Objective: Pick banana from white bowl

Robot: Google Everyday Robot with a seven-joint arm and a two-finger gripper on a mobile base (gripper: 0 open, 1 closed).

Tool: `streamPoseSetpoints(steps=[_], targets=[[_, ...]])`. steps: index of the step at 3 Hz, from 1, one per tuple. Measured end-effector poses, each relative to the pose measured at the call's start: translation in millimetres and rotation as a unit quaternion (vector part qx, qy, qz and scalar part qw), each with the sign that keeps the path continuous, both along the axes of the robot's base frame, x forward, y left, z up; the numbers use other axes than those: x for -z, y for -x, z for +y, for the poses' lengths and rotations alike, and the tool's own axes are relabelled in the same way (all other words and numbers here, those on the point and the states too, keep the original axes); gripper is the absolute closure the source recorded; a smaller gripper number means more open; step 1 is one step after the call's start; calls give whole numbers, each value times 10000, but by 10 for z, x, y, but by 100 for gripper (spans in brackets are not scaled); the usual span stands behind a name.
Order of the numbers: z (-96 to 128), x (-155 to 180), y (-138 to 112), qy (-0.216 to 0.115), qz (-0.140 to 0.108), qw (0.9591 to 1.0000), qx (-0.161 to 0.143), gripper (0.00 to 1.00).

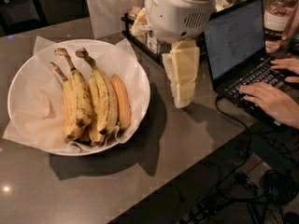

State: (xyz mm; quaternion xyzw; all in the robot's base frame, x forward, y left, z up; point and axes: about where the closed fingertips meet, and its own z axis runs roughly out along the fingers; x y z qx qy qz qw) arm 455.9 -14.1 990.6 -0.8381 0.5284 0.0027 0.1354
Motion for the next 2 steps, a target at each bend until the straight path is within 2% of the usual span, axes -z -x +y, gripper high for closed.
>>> streamPoseSetpoints(steps=[1,2], targets=[[364,127,139,146,124,9958,-895,0],[736,97,277,203,-17,9851,-1709,0]])
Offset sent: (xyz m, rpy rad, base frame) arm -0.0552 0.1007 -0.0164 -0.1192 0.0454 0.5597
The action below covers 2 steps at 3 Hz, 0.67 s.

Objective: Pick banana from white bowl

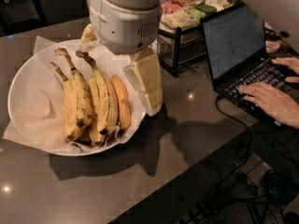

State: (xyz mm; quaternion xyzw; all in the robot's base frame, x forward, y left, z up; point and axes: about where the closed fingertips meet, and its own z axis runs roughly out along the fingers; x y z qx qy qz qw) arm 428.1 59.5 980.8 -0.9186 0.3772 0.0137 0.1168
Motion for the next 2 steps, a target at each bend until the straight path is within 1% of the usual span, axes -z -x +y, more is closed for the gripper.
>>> streamPoseSetpoints(steps=[1,2], targets=[[336,-94,132,-37,-184,9976,-670,0],[525,-161,164,-87,-258,9952,-940,0]])
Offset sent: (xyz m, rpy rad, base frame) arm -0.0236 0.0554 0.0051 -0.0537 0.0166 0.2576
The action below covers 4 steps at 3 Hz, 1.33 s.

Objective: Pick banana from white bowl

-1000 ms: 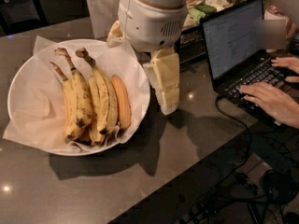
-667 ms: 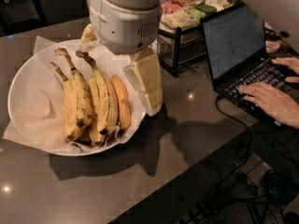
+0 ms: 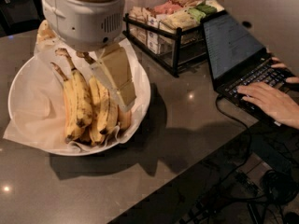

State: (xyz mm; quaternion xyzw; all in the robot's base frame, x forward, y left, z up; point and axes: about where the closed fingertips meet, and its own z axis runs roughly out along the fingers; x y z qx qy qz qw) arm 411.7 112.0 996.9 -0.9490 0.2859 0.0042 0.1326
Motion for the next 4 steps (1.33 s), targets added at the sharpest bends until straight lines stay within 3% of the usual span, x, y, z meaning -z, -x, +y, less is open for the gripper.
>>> streamPoseSetpoints(steps=[2,4], targets=[[45,-121,1,-381,-239,9990,-64,0],[279,-70,-33,-690,-142,9945,-781,0]])
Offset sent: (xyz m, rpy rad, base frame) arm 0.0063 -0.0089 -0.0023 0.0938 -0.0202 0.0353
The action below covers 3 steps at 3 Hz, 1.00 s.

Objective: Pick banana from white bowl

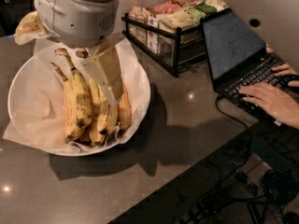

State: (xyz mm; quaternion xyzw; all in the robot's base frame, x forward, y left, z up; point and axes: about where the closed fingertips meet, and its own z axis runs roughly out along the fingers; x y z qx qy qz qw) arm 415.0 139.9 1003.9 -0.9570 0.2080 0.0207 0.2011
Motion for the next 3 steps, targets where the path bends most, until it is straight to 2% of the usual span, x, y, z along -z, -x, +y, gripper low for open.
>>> streamPoseSetpoints(steps=[1,2,3], targets=[[15,-48,15,-59,-60,10000,0,0],[-8,21,-26,-243,55,9997,-41,0],[5,226,-110,-198,382,9990,-150,0]])
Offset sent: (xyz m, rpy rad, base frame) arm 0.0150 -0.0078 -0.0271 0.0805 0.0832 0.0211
